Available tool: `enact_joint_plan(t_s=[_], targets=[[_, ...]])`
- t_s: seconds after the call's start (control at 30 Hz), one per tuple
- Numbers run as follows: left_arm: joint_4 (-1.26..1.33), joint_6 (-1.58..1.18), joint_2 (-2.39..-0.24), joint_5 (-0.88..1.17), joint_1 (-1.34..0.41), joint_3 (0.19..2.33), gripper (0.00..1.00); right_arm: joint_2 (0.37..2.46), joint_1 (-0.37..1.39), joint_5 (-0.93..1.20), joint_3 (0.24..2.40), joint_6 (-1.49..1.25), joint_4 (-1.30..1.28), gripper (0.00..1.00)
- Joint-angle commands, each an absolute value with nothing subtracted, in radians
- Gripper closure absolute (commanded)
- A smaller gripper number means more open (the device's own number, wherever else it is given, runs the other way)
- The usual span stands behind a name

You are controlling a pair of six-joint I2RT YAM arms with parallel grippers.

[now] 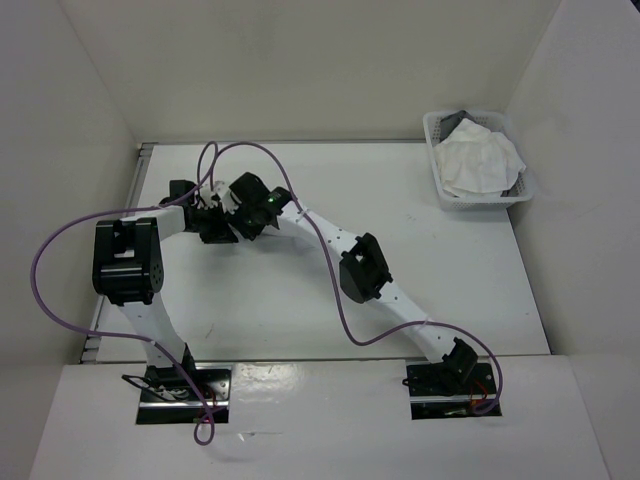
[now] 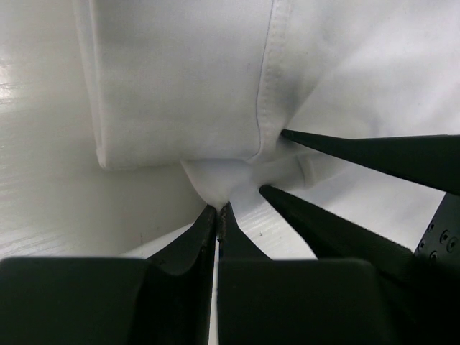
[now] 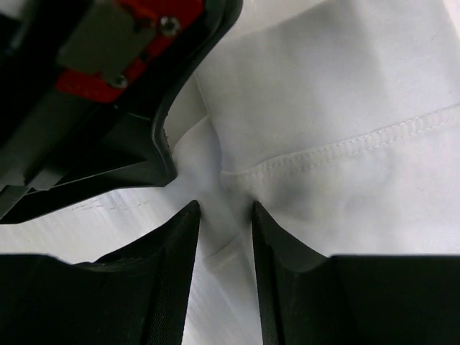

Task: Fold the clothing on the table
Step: Flatten the skirt out

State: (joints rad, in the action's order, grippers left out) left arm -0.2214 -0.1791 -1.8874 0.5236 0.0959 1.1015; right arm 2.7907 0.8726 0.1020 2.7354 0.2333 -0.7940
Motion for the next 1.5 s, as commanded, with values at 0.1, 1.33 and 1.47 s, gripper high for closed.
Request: enact_joint_plan(t_s=[0.1,1.33,1.47], targets=[[-0.275,-0.140,-1.890,0.535,0.097,1.109,1.00,2.801,0.882,0.083,2.786,0.238,-0.807,0.67],[-0.452,0.109,-1.948,0.727,0.055,1.187,1.00,2.628,0.606,-0.163,2.816,0.259,-0.643,1.00],[-0.651,0.290,-1.968,0.793,-0.026,1.251,0.96,2.658,0.597,-0.172,2.827,0.259,-0.652,1.00]])
